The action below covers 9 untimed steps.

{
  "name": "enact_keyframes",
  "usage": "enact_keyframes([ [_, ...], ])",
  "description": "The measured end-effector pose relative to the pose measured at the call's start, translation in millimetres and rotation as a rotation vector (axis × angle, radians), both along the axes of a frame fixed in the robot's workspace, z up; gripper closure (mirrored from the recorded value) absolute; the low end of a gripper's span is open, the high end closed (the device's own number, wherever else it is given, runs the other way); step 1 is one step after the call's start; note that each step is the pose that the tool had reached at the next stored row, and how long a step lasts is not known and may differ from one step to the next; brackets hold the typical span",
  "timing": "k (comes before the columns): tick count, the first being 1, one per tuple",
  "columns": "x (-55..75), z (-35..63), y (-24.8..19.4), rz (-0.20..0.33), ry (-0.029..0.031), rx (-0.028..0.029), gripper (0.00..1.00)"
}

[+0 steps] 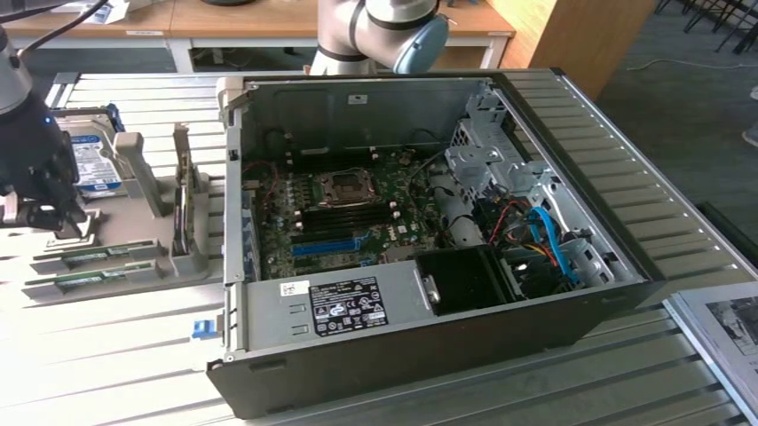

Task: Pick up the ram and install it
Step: 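Pick up the ram and move it above insertion slot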

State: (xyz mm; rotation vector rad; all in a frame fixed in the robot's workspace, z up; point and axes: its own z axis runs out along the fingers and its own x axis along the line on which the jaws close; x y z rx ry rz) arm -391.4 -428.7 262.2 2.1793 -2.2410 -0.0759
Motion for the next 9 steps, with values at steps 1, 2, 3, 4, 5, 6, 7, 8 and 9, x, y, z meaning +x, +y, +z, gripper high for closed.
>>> enact_keyframes([
  [1,0.0,0.0,-1.7,0.000,-0.0001,0.0001,0.71],
  [2,0.0,0.0,-3.3,0.000,-0.0001,0.0000,0.71],
  [3,0.0,-0.1,-4.9,0.000,-0.0001,0.0001,0.71],
  [4,0.1,0.0,-6.5,0.000,-0.0001,0.0001,0.71],
  [5,0.0,0.0,-8.1,0.000,0.0000,0.0000,0.71],
  [6,0.0,0.0,-9.5,0.000,0.0000,0.0000,0.71],
  [7,0.0,0.0,-10.8,0.000,0.0000,0.0000,0.71],
  [8,0.0,0.0,-12.2,0.000,0.0000,0.0000,0.71],
  [9,0.0,0.0,-13.5,0.000,0.0000,0.0000,0.71],
])
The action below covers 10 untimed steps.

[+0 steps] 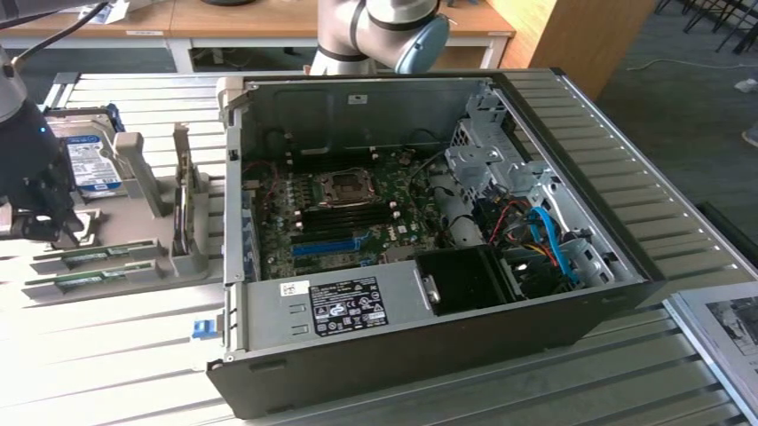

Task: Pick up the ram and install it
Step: 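Pick up the ram and move it above insertion slot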

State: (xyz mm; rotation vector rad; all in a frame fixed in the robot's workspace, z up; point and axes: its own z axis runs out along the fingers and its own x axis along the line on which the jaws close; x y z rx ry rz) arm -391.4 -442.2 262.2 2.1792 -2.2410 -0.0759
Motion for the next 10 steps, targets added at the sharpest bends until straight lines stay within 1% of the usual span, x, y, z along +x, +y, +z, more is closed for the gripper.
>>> enact_keyframes([
  [2,0.0,0.0,-2.0,0.000,0.0000,0.0000,0.71],
  [10,0.0,-1.2,-2.2,0.000,-0.0002,0.0001,0.71],
])
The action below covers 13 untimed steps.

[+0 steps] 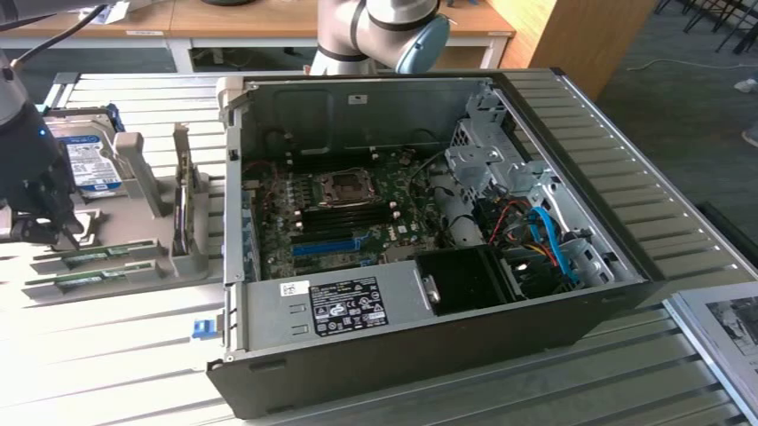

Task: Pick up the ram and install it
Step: 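Pick up the ram and move it above insertion slot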

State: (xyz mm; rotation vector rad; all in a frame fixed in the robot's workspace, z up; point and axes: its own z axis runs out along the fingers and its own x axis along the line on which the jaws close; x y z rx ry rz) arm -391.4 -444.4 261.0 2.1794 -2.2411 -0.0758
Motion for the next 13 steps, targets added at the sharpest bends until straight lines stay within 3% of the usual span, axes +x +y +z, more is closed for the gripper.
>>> enact_keyframes([
  [13,0.0,-17.5,0.0,0.000,0.0001,-0.0001,0.71],
])
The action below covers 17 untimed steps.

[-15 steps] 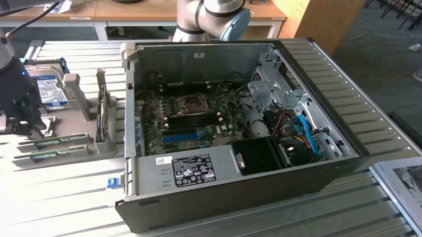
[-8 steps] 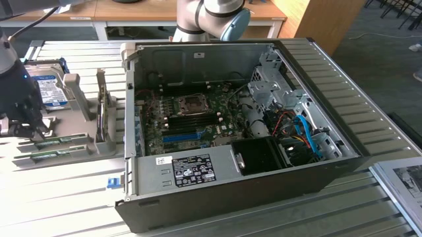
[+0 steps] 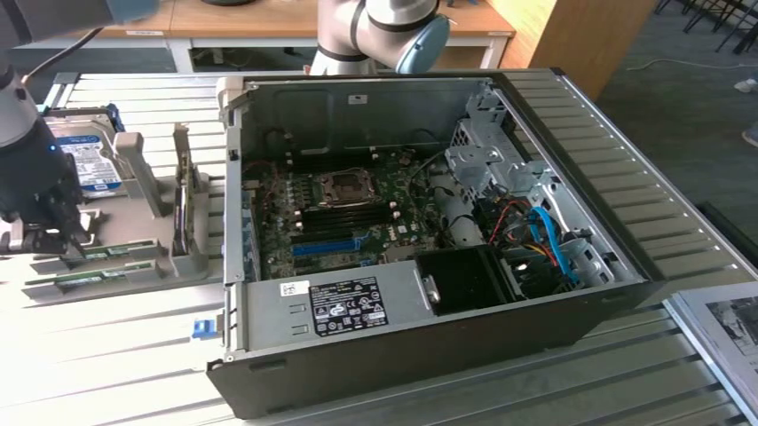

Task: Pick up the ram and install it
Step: 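Pick up the ram and move it above insertion slot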

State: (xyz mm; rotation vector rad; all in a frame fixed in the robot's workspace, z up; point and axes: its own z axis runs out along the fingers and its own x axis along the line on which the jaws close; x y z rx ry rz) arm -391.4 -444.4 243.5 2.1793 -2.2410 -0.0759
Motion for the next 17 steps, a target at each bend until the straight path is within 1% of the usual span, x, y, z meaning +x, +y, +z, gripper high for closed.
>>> enact_keyframes([
  [8,0.0,-8.9,0.0,0.000,0.0000,0.0000,0.71],
  [14,0.0,-9.2,0.0,0.000,0.0000,0.0001,0.71],
  [17,0.0,-9.2,-1.3,0.000,-0.0001,0.0000,0.71],
])
